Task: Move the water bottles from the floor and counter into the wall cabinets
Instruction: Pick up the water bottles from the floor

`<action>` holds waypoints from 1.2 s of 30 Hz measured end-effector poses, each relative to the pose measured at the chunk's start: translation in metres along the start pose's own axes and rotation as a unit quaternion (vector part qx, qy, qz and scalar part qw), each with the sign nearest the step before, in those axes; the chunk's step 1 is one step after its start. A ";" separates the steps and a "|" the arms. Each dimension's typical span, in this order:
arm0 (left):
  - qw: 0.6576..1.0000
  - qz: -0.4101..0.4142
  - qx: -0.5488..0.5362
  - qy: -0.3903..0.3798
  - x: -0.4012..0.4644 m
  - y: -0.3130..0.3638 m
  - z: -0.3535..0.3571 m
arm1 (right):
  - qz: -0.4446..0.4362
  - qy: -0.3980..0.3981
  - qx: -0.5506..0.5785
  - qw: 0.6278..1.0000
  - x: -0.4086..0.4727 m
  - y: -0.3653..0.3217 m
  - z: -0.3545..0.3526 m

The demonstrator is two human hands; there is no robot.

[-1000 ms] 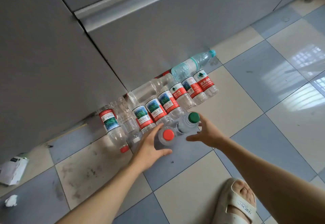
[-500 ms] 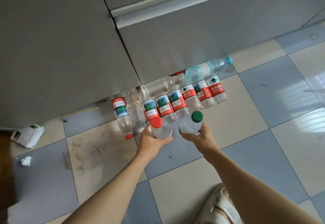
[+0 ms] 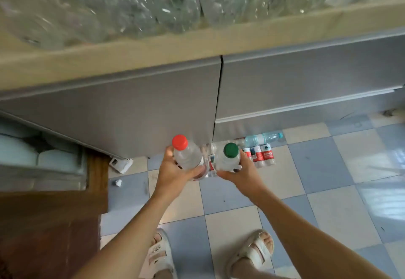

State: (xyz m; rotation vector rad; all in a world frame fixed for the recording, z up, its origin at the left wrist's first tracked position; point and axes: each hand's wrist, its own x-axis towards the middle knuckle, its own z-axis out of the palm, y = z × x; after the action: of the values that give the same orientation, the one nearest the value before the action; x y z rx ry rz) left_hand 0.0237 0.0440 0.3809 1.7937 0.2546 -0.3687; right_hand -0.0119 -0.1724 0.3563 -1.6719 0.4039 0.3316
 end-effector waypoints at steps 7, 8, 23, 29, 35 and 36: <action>0.996 0.077 -0.021 0.030 -0.062 0.165 -0.118 | -0.059 -0.035 -0.033 0.997 -0.074 -0.203 0.023; 0.994 0.098 -0.031 0.027 -0.072 0.192 -0.141 | -0.072 -0.033 -0.035 0.996 -0.088 -0.234 0.031; 0.926 0.360 -0.056 0.103 -0.158 0.499 -0.352 | -0.308 0.011 -0.018 0.951 -0.193 -0.587 0.131; 0.887 0.431 -0.039 0.162 -0.166 0.579 -0.383 | -0.395 0.014 0.013 0.918 -0.196 -0.682 0.139; 0.853 0.479 -0.041 0.202 -0.161 0.666 -0.405 | -0.473 0.017 0.034 0.880 -0.186 -0.775 0.132; 0.847 0.487 -0.049 0.208 -0.159 0.683 -0.408 | -0.484 0.018 0.035 0.874 -0.184 -0.792 0.128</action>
State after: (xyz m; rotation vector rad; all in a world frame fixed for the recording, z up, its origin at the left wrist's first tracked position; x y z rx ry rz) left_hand 0.1704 0.2715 1.1453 1.6512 -0.3491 0.7523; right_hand 0.1784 0.0603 1.1229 -1.6046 -0.4162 -0.4582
